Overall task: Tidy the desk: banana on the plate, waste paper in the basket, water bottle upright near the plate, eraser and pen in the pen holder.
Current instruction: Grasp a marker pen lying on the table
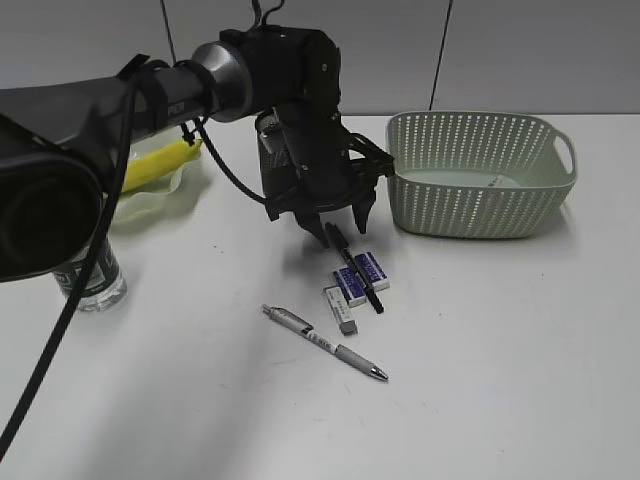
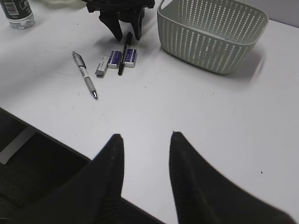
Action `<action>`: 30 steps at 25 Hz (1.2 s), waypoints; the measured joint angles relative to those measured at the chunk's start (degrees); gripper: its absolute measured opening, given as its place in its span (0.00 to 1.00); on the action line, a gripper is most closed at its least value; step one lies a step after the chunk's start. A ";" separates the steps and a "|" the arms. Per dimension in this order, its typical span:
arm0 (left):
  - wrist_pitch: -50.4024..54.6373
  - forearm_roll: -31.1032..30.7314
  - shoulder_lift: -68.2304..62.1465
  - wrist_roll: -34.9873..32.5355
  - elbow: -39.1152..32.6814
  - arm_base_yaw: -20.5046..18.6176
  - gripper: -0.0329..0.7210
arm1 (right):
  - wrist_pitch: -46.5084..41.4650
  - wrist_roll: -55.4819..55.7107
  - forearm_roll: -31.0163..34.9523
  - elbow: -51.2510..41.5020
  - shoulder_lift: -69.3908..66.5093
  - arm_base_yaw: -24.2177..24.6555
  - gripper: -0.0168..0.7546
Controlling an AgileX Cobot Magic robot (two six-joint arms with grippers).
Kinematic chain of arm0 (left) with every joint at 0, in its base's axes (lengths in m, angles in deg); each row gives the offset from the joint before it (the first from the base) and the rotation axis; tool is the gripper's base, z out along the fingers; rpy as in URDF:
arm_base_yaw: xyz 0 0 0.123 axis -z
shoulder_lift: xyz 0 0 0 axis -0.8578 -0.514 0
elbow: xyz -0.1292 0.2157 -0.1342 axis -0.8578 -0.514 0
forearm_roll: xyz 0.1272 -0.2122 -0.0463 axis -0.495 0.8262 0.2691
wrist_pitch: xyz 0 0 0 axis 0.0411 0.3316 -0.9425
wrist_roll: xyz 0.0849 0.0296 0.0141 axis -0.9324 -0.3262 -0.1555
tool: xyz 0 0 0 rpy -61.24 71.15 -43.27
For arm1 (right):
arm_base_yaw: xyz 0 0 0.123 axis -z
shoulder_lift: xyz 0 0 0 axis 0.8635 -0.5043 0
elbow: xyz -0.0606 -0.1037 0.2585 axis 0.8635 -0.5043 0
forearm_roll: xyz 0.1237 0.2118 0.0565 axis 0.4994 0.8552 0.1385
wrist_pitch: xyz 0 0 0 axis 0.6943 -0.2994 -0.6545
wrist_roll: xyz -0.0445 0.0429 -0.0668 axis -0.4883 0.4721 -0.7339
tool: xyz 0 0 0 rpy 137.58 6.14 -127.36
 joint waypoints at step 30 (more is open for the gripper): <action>-0.07 -2.81 -2.13 2.10 3.17 -0.38 0.53 | 0.05 0.00 0.00 0.00 0.00 0.00 0.38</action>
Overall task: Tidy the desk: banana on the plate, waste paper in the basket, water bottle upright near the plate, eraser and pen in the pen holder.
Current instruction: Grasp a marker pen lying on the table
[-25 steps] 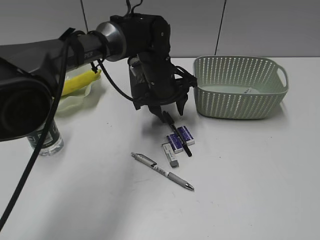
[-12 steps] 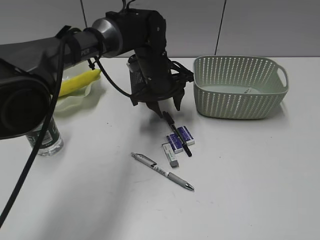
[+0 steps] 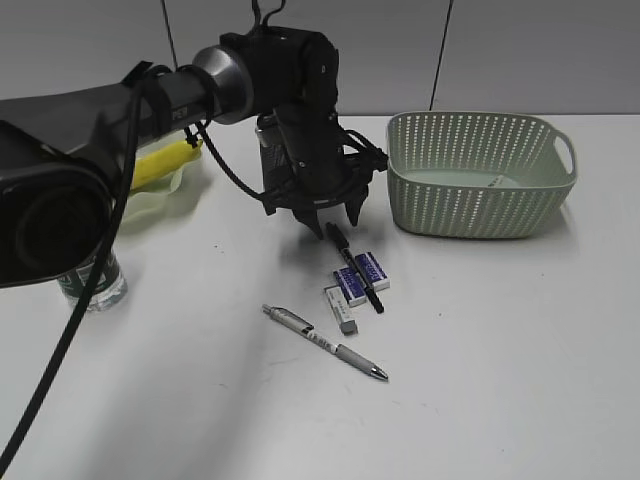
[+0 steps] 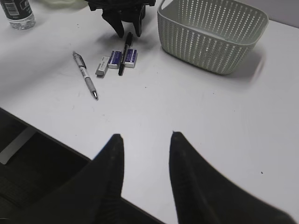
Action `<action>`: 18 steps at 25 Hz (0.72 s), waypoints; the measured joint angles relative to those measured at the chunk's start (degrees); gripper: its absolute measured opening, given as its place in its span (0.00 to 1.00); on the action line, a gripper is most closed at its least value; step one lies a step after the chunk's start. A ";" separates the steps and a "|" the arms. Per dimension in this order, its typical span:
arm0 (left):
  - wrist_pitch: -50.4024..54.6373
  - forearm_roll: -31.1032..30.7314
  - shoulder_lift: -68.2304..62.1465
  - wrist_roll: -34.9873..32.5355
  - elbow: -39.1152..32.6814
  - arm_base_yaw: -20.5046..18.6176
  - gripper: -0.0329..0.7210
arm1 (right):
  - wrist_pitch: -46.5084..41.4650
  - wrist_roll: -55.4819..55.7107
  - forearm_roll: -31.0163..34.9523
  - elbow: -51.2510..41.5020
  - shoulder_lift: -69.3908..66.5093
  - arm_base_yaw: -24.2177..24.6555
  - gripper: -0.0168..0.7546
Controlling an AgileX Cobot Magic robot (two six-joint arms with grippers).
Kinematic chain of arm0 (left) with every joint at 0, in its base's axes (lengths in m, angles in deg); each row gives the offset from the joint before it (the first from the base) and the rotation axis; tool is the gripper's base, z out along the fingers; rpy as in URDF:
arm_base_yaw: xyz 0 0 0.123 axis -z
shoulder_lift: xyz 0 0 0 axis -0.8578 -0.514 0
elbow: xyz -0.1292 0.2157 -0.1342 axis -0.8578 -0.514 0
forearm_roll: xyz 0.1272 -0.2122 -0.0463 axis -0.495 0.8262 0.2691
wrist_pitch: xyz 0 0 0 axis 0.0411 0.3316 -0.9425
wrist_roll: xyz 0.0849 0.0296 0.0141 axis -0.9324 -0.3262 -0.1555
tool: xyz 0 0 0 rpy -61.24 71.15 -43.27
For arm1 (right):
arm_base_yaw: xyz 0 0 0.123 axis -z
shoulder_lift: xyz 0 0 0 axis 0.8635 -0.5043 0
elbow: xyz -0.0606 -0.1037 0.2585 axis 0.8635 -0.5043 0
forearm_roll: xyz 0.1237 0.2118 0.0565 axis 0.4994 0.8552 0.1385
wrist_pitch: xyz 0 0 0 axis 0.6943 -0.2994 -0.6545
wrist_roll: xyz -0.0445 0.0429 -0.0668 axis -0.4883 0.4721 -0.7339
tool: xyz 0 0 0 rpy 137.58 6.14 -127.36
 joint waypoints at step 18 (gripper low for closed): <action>1.50 -11.85 3.67 1.41 2.26 5.37 0.50 | 0.00 0.00 0.00 0.00 0.00 0.00 0.38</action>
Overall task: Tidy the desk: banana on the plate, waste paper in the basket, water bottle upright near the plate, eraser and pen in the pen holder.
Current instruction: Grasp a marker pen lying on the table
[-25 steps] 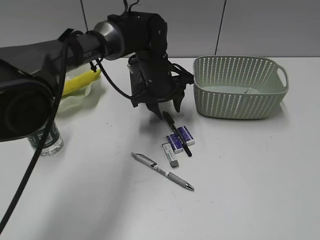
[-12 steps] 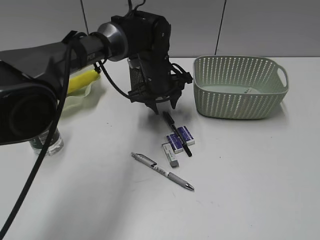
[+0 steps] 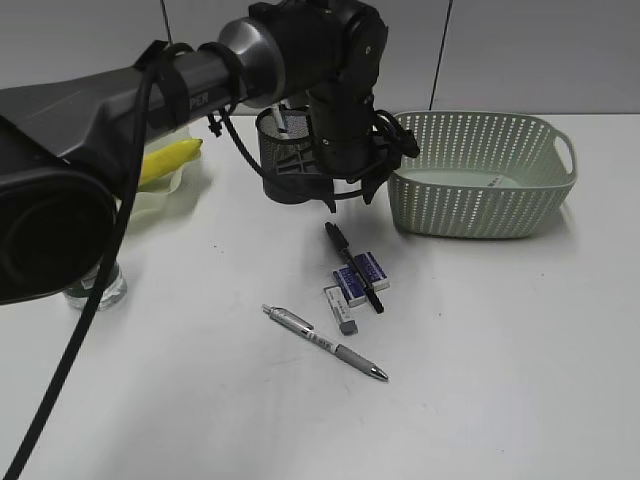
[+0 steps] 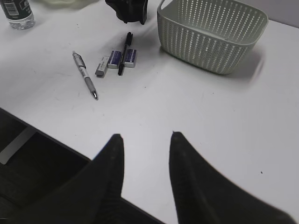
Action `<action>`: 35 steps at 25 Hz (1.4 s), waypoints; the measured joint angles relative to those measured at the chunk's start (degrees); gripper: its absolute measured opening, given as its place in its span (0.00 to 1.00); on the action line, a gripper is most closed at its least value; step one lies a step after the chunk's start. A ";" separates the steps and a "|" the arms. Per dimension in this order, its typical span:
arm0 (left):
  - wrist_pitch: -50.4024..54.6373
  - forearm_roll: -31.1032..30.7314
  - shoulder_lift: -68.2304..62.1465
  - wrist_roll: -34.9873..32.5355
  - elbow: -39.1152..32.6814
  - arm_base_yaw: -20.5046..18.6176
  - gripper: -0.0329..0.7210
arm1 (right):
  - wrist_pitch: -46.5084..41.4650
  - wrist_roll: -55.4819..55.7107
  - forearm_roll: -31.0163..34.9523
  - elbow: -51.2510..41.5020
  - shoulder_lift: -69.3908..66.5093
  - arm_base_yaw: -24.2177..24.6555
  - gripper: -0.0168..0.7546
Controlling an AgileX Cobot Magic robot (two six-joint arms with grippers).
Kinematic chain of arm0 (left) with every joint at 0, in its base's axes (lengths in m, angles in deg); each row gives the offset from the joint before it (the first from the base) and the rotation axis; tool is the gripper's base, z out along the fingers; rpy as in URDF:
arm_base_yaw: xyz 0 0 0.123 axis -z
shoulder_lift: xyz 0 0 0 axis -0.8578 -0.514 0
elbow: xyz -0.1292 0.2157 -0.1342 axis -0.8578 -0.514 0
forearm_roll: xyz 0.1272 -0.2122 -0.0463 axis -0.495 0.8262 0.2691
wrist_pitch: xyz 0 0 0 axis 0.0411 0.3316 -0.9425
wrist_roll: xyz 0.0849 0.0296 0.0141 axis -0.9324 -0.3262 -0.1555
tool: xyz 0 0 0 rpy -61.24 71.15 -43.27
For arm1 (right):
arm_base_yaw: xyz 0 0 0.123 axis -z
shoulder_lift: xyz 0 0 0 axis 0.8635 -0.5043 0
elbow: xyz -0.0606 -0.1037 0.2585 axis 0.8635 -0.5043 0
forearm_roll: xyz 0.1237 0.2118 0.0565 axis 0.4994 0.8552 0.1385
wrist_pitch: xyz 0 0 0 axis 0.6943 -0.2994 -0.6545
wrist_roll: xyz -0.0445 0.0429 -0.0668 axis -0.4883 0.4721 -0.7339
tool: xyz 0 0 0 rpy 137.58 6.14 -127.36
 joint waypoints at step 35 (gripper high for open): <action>0.65 0.64 -2.18 5.06 -2.01 1.85 0.48 | 0.00 0.00 0.00 0.00 0.00 0.00 0.38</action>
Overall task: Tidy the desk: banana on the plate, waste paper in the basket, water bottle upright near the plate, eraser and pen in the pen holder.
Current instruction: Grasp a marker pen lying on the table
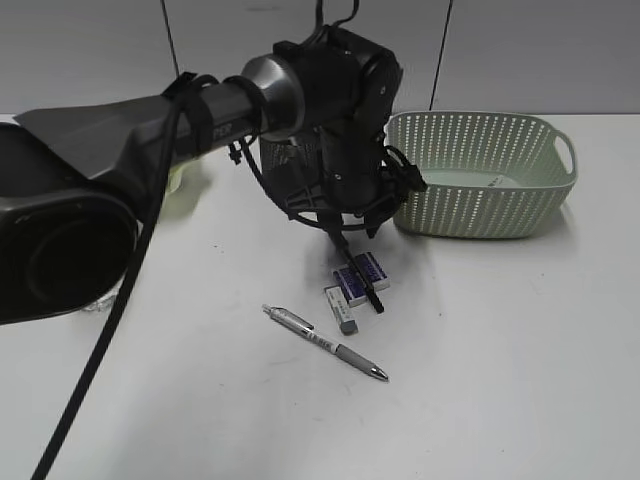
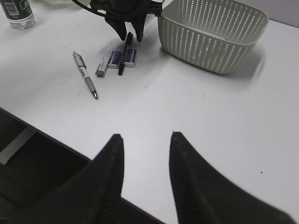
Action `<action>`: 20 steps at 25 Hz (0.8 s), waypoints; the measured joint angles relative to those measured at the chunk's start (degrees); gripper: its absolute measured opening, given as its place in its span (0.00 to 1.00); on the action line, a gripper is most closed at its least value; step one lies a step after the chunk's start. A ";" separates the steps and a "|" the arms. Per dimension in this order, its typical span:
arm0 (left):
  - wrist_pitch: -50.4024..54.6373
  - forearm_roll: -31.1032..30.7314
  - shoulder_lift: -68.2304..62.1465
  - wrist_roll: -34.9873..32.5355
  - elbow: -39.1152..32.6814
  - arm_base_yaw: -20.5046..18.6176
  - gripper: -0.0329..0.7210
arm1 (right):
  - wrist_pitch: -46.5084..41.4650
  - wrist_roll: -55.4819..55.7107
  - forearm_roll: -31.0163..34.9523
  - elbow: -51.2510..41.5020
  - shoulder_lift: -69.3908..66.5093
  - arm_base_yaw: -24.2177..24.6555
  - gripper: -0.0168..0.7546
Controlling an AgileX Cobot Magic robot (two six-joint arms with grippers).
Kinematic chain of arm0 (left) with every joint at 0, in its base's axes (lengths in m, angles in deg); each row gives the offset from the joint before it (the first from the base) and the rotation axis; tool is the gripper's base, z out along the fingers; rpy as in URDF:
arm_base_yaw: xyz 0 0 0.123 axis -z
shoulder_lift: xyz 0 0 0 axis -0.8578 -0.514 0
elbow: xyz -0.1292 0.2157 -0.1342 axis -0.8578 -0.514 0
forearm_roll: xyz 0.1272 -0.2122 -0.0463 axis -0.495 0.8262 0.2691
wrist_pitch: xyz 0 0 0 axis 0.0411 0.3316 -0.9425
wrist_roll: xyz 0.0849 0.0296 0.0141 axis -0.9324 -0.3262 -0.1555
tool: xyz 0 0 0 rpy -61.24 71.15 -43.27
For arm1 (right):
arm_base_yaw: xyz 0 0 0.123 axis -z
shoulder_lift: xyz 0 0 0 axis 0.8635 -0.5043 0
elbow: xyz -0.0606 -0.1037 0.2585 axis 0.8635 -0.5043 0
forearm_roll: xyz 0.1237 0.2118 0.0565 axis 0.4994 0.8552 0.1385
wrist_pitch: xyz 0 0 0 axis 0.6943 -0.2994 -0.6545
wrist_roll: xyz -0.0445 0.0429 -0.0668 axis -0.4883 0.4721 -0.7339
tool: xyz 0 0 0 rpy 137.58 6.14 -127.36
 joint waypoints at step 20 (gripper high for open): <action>0.00 -1.60 0.00 0.56 -2.17 -0.48 0.46 | 0.00 0.00 0.00 0.00 0.00 0.00 0.38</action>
